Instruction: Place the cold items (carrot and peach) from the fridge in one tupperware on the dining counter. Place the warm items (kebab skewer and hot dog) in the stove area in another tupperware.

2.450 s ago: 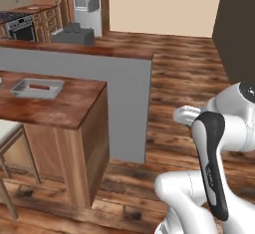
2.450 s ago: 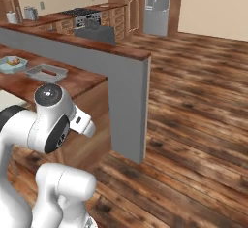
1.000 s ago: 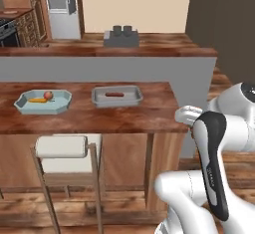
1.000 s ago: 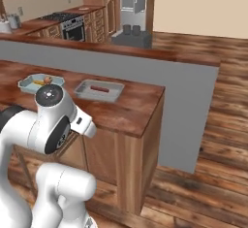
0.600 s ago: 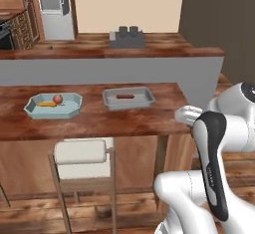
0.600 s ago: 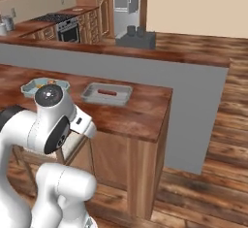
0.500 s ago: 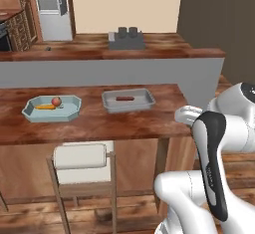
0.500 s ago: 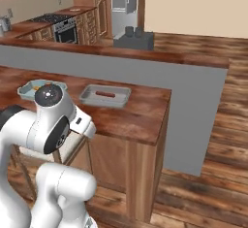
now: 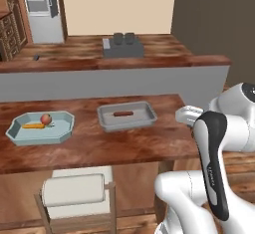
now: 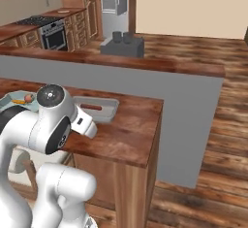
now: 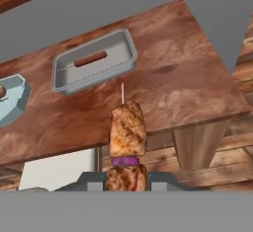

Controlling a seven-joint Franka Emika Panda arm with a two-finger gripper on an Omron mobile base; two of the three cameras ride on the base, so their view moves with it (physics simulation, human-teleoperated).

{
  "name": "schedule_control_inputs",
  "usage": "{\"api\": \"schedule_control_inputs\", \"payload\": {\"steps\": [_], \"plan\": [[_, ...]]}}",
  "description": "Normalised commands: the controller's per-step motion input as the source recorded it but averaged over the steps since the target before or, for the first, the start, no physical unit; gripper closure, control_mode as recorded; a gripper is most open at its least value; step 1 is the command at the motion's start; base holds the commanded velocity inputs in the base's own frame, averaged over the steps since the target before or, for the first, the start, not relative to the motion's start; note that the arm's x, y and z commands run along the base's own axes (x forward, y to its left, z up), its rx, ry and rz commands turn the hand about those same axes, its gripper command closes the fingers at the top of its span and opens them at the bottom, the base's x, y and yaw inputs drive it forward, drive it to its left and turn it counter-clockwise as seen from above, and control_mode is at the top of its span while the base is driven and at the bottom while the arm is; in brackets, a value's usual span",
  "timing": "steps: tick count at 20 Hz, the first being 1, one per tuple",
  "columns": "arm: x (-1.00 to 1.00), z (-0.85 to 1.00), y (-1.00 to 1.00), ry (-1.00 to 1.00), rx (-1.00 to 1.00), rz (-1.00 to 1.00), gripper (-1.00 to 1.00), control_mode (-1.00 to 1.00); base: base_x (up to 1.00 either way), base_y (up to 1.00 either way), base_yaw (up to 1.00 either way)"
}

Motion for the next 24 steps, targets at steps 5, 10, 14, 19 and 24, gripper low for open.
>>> {"api": "schedule_control_inputs", "payload": {"steps": [5, 10, 14, 19, 24], "plan": [[0.0, 0.0, 0.0, 0.0, 0.0, 0.0, 1.0, 1.0, 0.21, 0.24, -0.08], [0.0, 0.0, 0.0, 0.0, 0.0, 0.0, 1.0, 1.0, 0.18, 0.34, -0.07], [0.0, 0.0, 0.0, 0.0, 0.0, 0.0, 1.0, 1.0, 0.45, 0.4, -0.05], [0.19, 0.05, 0.12, 0.04, -0.03, -0.01, 1.0, -1.0, 0.28, 0.21, -0.02], [0.6, 0.1, 0.33, 0.13, -0.08, -0.02, 1.0, -1.0, 0.0, 0.0, 0.0]]}}
